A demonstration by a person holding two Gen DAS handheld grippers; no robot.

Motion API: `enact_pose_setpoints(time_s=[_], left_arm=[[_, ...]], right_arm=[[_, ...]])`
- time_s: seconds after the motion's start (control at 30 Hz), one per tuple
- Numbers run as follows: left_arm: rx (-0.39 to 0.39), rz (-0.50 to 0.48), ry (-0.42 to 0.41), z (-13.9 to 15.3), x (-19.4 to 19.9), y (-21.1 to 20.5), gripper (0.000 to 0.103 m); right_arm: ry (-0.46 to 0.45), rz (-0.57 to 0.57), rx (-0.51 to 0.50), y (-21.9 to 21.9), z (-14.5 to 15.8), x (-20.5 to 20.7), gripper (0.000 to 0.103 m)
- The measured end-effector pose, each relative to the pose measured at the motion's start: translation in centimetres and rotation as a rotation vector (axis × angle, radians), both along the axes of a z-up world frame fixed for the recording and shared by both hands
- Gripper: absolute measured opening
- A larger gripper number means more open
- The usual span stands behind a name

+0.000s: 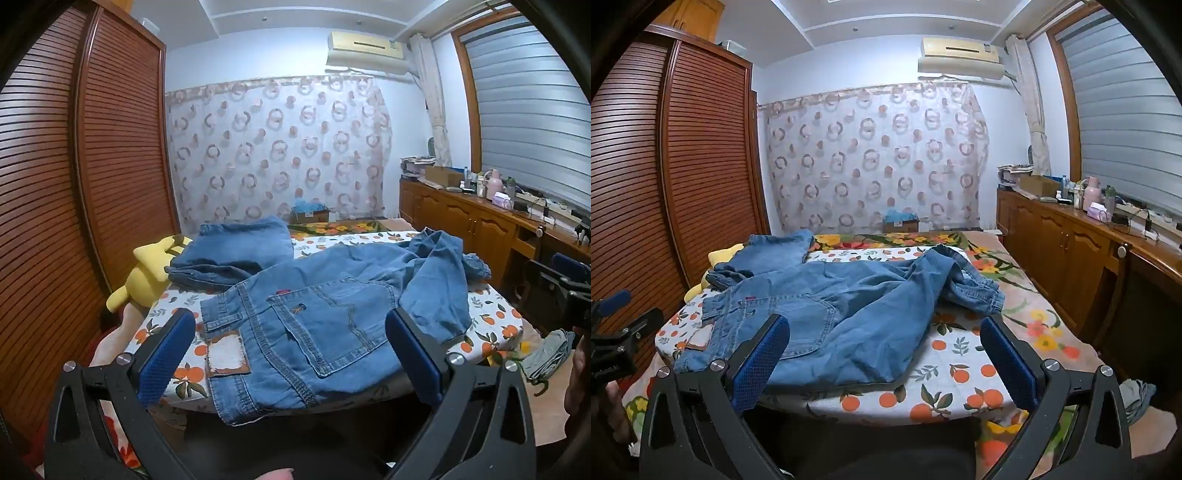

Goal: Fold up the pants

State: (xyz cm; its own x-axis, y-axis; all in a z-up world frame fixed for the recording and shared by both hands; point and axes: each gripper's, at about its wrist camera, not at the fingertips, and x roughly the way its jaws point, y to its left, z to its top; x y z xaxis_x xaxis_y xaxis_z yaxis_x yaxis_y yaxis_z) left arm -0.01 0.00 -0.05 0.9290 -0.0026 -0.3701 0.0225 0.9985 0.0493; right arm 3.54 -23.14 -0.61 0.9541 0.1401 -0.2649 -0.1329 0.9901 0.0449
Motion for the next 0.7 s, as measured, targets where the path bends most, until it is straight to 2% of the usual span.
enact_pose_setpoints(time_s=[0.7], left_arm=[[0.006, 0.010, -0.007, 0.40, -0.35, 0.44, 0.103]], right_arm=[[0.012, 0.001, 0.004, -0.02, 0.05, -0.09, 0.103]])
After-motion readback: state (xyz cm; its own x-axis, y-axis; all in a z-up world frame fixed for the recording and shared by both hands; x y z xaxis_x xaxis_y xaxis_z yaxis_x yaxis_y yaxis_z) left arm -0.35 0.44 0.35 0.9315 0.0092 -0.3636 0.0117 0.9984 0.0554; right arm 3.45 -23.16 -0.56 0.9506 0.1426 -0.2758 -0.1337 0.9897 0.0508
